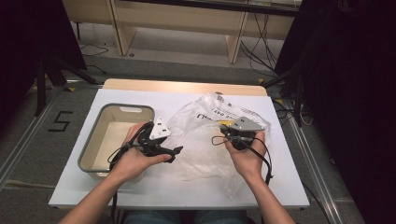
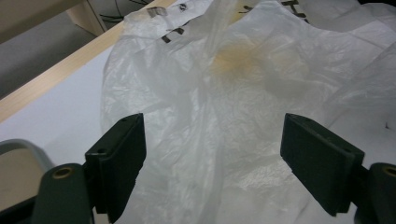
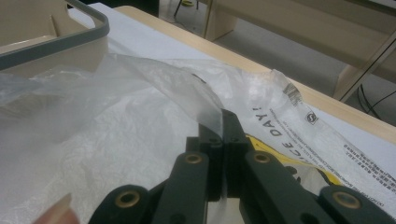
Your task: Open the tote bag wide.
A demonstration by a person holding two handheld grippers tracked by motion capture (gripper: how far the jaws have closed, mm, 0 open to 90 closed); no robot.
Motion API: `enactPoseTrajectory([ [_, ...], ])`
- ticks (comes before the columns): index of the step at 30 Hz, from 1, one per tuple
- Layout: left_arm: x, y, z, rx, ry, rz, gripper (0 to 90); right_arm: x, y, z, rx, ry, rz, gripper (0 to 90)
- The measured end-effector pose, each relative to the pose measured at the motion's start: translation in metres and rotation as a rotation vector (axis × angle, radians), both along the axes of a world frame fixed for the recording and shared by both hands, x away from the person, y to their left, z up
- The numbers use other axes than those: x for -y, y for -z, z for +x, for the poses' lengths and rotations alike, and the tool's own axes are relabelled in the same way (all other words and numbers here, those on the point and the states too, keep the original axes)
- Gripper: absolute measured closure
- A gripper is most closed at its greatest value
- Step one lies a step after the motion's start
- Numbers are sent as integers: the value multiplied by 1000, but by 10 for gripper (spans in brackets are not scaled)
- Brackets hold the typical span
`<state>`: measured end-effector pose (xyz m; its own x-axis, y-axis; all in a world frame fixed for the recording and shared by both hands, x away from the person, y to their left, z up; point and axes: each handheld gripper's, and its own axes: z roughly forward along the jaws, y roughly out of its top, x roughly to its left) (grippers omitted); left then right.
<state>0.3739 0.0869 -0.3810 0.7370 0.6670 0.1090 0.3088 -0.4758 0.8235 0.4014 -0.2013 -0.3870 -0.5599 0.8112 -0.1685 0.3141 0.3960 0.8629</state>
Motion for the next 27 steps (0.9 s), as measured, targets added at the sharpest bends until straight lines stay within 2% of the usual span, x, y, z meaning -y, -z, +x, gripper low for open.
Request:
enactPoseTrajectory([
  [6, -16, -2, 0, -8, -40, -1, 223, 2, 0, 0, -5, 6, 5, 900],
  [14, -35, -7, 3, -30, -77, -24, 221, 2, 0, 0, -7, 9, 3, 900],
  [18, -43, -10, 5, -26, -94, -23, 218, 2, 0, 1, -8, 12, 5, 900],
  [27, -55, -4, 14, -62, -141, -25, 219, 3, 0, 2, -7, 15, 4, 900],
])
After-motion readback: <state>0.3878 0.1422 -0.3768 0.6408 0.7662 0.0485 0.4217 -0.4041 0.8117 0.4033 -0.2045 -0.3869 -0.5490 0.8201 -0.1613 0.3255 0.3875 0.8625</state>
